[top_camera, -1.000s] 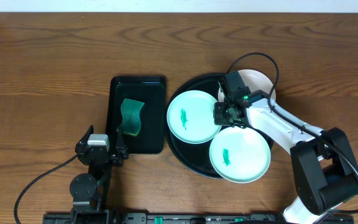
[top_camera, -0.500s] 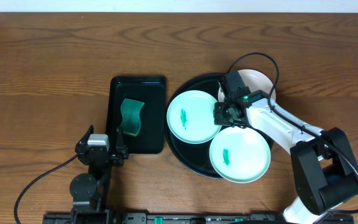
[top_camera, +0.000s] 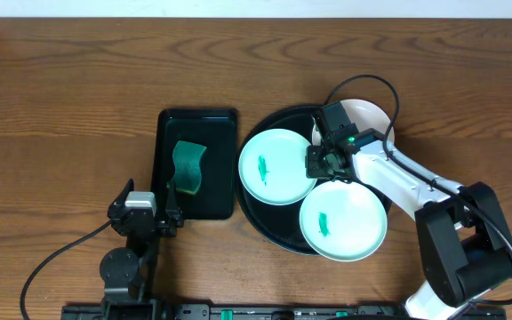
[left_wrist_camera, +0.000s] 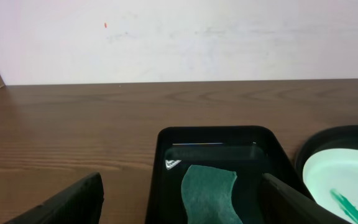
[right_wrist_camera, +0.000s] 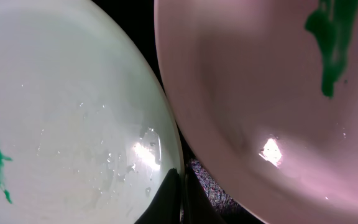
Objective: Clean dirty plates on tray and stack at the side
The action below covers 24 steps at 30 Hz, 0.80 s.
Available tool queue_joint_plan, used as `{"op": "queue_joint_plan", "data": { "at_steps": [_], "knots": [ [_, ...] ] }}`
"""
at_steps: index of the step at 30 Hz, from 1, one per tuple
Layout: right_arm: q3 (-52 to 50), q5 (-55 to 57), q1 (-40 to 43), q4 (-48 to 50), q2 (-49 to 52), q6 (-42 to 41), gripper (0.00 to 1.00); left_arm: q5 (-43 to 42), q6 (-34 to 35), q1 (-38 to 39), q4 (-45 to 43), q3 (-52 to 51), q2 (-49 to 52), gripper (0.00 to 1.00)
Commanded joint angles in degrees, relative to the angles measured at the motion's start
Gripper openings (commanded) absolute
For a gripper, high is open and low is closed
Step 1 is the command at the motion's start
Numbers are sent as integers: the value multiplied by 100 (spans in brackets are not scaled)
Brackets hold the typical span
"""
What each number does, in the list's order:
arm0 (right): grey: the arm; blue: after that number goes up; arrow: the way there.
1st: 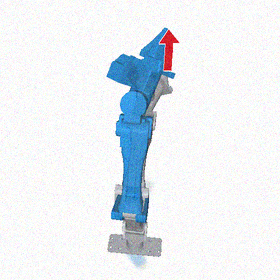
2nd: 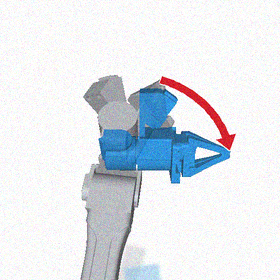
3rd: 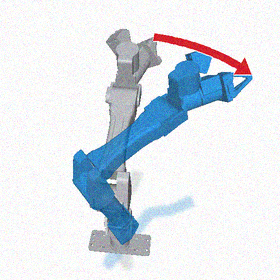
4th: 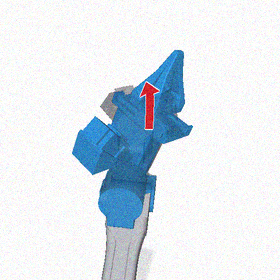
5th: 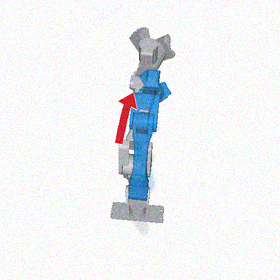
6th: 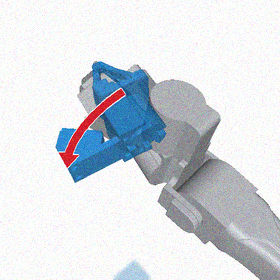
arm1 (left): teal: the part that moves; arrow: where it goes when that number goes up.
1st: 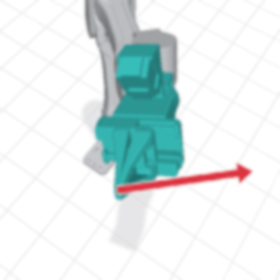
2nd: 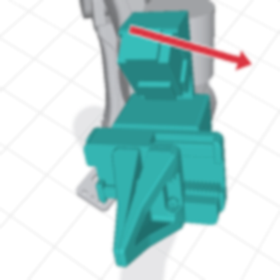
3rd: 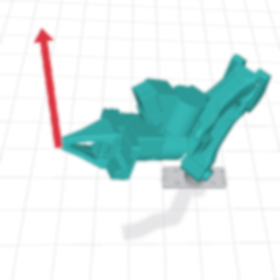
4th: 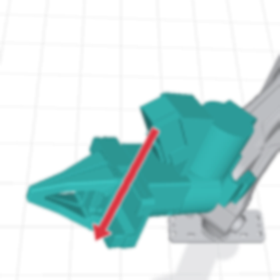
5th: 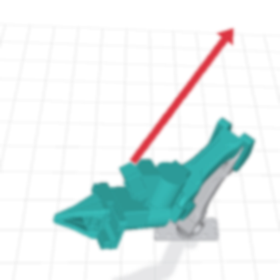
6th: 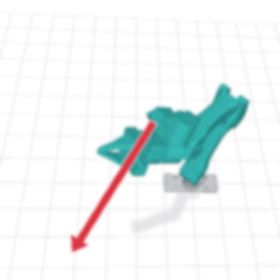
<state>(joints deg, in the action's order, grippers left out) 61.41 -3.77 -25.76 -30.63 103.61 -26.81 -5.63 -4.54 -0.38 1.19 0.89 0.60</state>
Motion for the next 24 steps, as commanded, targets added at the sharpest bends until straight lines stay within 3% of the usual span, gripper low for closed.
{"op": "queue_joint_plan", "data": {
  "at_steps": [1, 7, 13, 17, 24],
  "knots": [
    [-20, -11, -44, 28, 57, -59, 1, -120, -109, -31, 188, -66, -33, 79],
    [-20, -11, -44, 33, 57, -59, 1, -127, 20, -31, 179, -52, 109, 79],
    [-20, -11, -44, 50, 57, -59, 1, -149, 1519, -31, 433, 765, 170, 79],
    [-20, -13, -44, 66, 57, -59, 1, -772, 1908, -31, 1097, 2208, 787, 79],
    [-20, -11, -44, 68, 57, -59, 1, -837, 1904, -31, 2728, 4872, 2538, 79]
  ]
}}
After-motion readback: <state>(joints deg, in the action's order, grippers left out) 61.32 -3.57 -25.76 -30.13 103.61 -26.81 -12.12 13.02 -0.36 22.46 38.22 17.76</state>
